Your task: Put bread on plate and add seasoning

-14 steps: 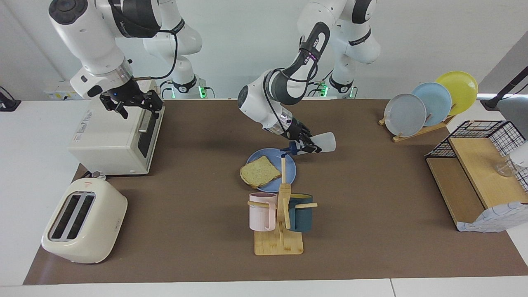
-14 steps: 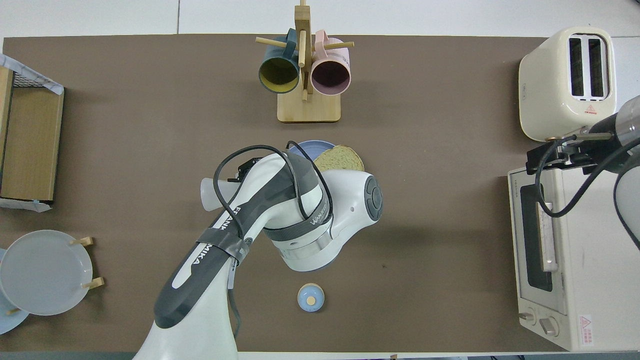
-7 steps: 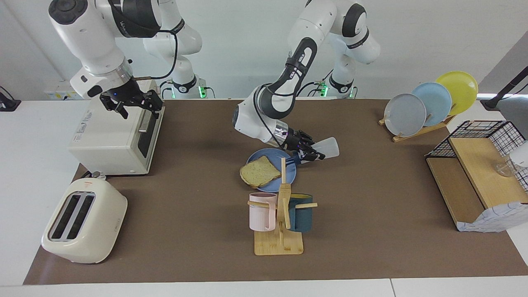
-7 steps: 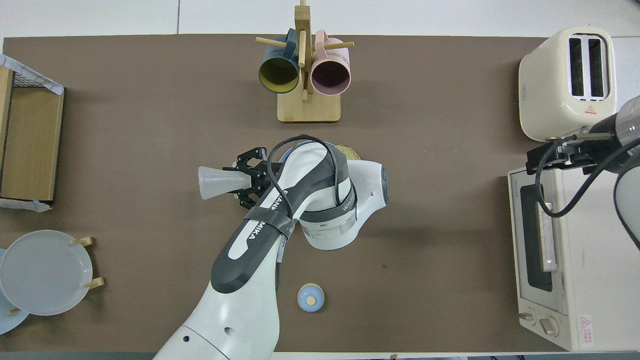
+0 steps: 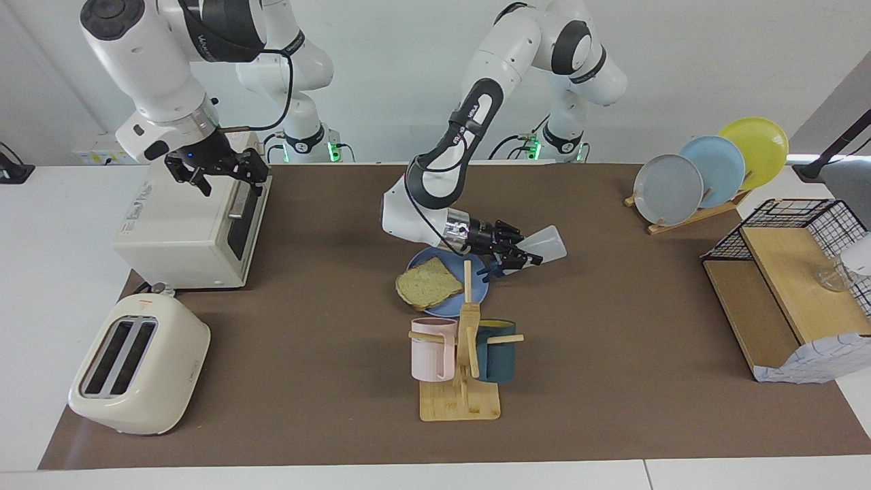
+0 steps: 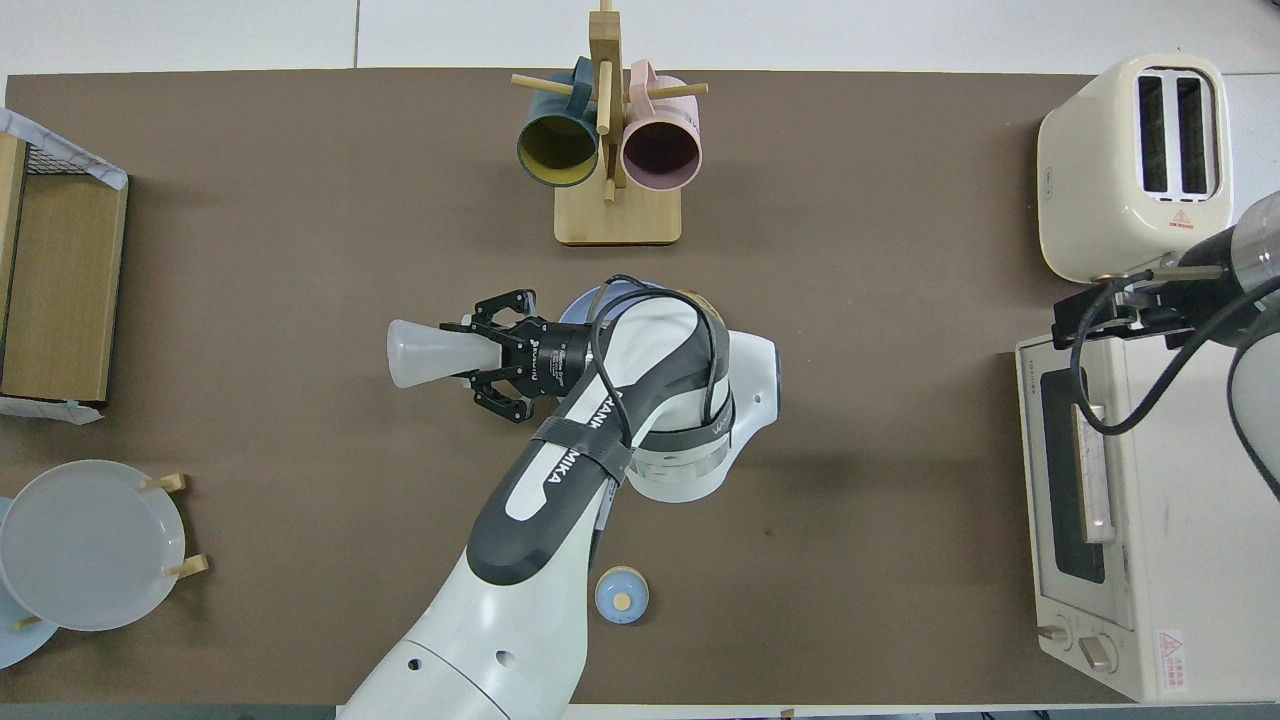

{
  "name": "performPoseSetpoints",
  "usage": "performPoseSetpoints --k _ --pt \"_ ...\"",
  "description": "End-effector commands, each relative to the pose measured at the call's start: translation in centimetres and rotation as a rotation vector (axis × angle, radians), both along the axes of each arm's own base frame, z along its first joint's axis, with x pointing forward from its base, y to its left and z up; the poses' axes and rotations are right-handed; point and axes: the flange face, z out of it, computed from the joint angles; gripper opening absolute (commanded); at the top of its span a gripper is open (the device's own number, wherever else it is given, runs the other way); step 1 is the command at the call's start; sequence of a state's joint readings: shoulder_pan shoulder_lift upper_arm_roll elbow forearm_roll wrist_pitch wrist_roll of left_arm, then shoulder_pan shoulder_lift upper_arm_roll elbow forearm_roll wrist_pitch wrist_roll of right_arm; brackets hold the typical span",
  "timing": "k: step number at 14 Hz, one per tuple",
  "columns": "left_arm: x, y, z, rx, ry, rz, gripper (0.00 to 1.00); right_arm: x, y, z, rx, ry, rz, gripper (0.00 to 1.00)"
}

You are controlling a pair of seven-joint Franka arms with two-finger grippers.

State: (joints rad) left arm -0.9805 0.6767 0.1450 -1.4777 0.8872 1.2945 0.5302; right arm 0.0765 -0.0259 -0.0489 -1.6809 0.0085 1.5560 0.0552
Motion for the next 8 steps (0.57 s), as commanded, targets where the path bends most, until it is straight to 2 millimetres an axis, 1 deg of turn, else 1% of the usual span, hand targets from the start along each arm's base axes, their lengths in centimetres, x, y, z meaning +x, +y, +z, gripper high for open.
performPoseSetpoints --k 1,2,4,5,8 --pt "-2.1 -3.0 0.5 0.038 -0.035 -0.054 0.00 -0.6 -0.3 0.1 -0.003 -0.012 0.013 1.00" --pt "-2.8 -3.6 0.5 0.037 -0.033 -0.065 0.00 -0.6 -0.3 0.1 -0.005 -0.010 0.011 1.00" --pt "-2.4 -3.4 0.5 0.030 -0.033 -0.065 0.00 -0.6 -0.3 0.1 -0.003 -0.010 0.011 1.00" --pt "-1.8 -3.1 0.4 0.023 -0.035 -0.067 0.00 -0.6 -0.3 0.1 -0.003 -0.012 0.013 1.00" --pt "1.4 -0.6 0.0 0.021 -0.053 -0.057 0.00 -0.6 -0.4 0.1 -0.005 -0.010 0.011 1.00"
